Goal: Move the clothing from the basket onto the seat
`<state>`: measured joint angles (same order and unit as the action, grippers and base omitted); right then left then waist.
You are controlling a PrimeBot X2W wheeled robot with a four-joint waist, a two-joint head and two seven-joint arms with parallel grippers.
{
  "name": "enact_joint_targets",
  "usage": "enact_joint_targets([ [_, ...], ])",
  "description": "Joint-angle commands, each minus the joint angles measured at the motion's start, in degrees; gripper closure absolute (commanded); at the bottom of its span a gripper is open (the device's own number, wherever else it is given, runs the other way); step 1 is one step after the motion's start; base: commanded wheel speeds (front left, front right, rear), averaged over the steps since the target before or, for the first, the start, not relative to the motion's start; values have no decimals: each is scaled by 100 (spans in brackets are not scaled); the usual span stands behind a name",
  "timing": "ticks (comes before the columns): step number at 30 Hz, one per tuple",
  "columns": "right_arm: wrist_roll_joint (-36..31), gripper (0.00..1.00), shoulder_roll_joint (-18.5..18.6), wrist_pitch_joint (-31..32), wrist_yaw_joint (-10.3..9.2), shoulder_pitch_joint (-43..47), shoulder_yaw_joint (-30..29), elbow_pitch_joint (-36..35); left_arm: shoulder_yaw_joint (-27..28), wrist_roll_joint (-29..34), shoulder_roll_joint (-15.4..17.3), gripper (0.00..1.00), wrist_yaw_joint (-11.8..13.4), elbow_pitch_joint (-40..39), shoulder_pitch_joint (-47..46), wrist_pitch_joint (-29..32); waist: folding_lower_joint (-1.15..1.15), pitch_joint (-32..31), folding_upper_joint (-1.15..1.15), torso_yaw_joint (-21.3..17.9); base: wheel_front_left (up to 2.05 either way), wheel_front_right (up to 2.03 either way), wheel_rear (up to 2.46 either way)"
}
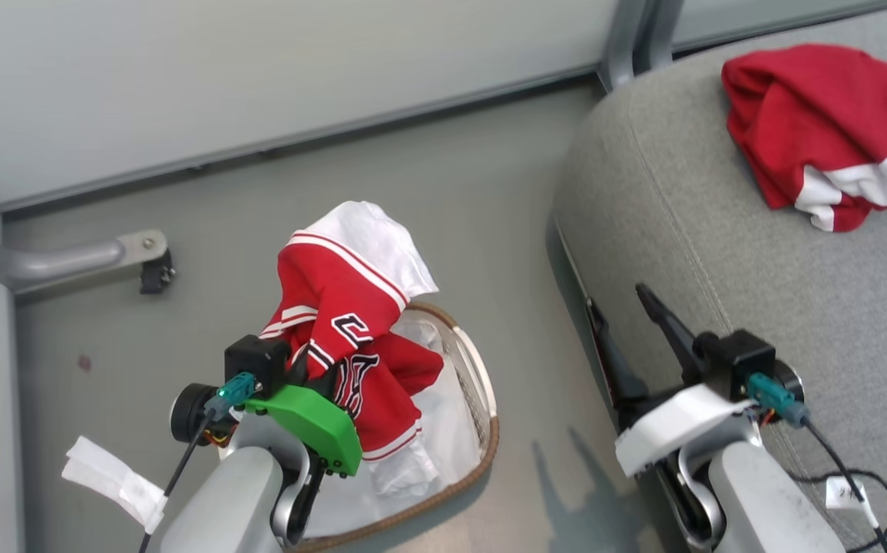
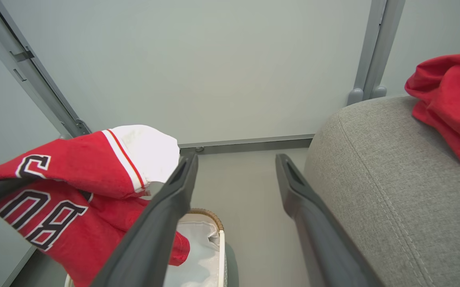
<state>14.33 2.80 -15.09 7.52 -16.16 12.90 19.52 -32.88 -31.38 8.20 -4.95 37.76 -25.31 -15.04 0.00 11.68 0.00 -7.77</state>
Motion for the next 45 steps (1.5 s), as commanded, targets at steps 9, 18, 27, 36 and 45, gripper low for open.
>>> enact_joint_targets([
  [9, 19, 0, 25, -12, -6, 758, 18, 176, 451, 471, -188, 100, -41, -647, 395, -20, 0, -1048, 0, 470, 0, 0, 0],
  [18, -322, 0, 27, -12, -6, 957, 472, 387, 556, 757, -284, 100, -62, -1165, 348, -20, 0, -1169, 0, 676, 0, 0, 0],
  [27, -482, 0, 117, -12, -6, 69, 1829, 618, 404, 761, -408, 100, -107, -1217, 200, -20, 0, -1061, 0, 945, 0, 0, 0],
  [36, -131, 0, 50, -12, -7, -1439, 2910, 1449, 171, 832, -473, 100, -163, -1203, -66, -20, 0, -801, 0, 1263, 0, 0, 0],
  [45, 388, 0, 21, -12, -6, -2073, 3578, 2476, -186, 751, -511, 100, -215, -1182, -318, -21, 0, -660, 0, 1612, 0, 0, 0],
])
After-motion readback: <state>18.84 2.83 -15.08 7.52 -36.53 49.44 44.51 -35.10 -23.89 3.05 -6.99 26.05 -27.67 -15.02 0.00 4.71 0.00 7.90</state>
